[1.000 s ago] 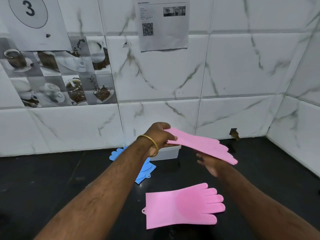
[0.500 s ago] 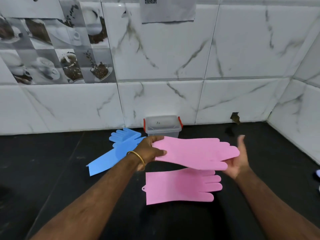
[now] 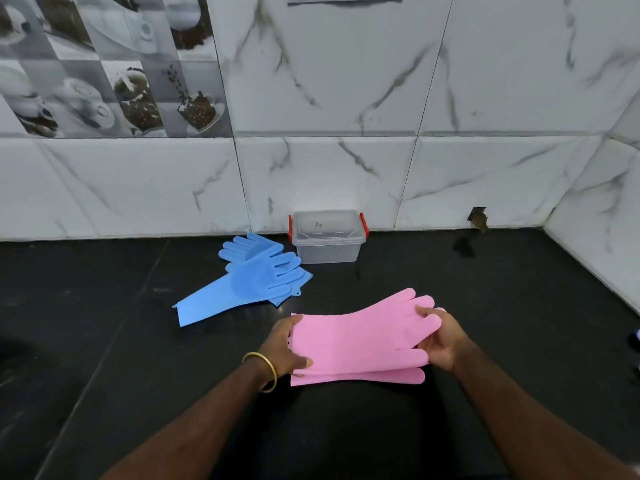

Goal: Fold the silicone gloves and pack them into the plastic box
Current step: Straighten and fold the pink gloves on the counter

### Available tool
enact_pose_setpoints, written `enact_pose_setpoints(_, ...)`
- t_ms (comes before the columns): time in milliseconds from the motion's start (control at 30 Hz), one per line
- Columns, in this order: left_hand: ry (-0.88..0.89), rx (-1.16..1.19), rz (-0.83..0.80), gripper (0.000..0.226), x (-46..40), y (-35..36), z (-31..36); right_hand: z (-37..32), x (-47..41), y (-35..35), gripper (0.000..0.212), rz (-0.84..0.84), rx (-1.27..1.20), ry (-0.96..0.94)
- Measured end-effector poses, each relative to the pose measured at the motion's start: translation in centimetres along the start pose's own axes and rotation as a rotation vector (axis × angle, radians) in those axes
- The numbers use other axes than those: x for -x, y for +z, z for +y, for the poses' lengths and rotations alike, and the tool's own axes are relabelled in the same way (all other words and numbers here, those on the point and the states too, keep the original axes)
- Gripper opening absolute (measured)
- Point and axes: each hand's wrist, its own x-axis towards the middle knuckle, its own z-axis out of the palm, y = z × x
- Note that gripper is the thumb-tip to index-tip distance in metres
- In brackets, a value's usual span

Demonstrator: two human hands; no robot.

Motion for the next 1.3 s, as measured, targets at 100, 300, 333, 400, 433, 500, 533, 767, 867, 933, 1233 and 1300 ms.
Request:
enact_pose_setpoints(100, -0.010, -0.059, 0.001, 0.098, -0.3, 0.5, -0.5, 0.2, -0.3, 0.0, 0.031, 0.001, -0.002, 0.017)
enact_pose_setpoints(300, -0.046, -0.084, -0.012, 0.099, -0.8, 0.6, -1.3, 0.9, -0.9, -0.5, 0.028, -0.017, -0.047, 0.046)
enact_pose_setpoints(333, -0.052, -0.098, -0.016, 0.100, -0.9, 0.6, -1.4, 1.0, -0.9, -0.6, 0.029, -0.022, -0.049, 0.048)
enact_pose_setpoints(400, -0.055, -0.135, -0.021, 0.101, -1.2, 0.6, -1.5, 1.1, -1.1, -0.9, 0.032, -0.024, -0.042, 0.053)
enact_pose_setpoints(433, -0.056, -0.150, -0.023, 0.102, -1.3, 0.6, -1.6, 1.1, -1.2, -1.0, 0.035, -0.021, -0.029, 0.053)
enact_pose_setpoints(500, -0.056, -0.189, -0.019, 0.104, -1.5, 0.7, -1.6, 1.0, -1.4, -1.1, 0.040, -0.012, 0.021, 0.051)
enact_pose_setpoints(533, -0.057, -0.211, -0.014, 0.105, -1.5, 0.7, -1.6, 0.9, -1.5, -1.1, 0.041, -0.003, 0.060, 0.049)
enact_pose_setpoints(767, -0.089, -0.312, -0.014, 0.108, -1.8, 0.7, -1.1, 0.1, -1.9, -3.0, 0.029, 0.080, 0.331, -0.034)
enact_pose_setpoints(867, -0.116, -0.335, -0.012, 0.120, -2.1, 0.4, -0.9, -0.1, -2.0, -4.2, 0.031, 0.164, 0.450, -0.102)
enact_pose_setpoints(933, -0.131, -0.366, -0.030, 0.127, -2.4, 0.0, -0.6, 0.0, -2.0, -4.7, 0.029, 0.220, 0.556, -0.147)
enact_pose_setpoints(1233, -0.100, -0.399, 0.079, 0.038, -4.6, -1.5, 0.2, 0.0, -2.1, -3.9, 0.029, 0.393, 0.972, -0.117)
enact_pose_setpoints(1300, -0.117, -0.329, 0.105, 0.021, -5.0, -1.6, 0.3, -0.1, -1.9, -3.7, 0.023, 0.365, 0.875, -0.056)
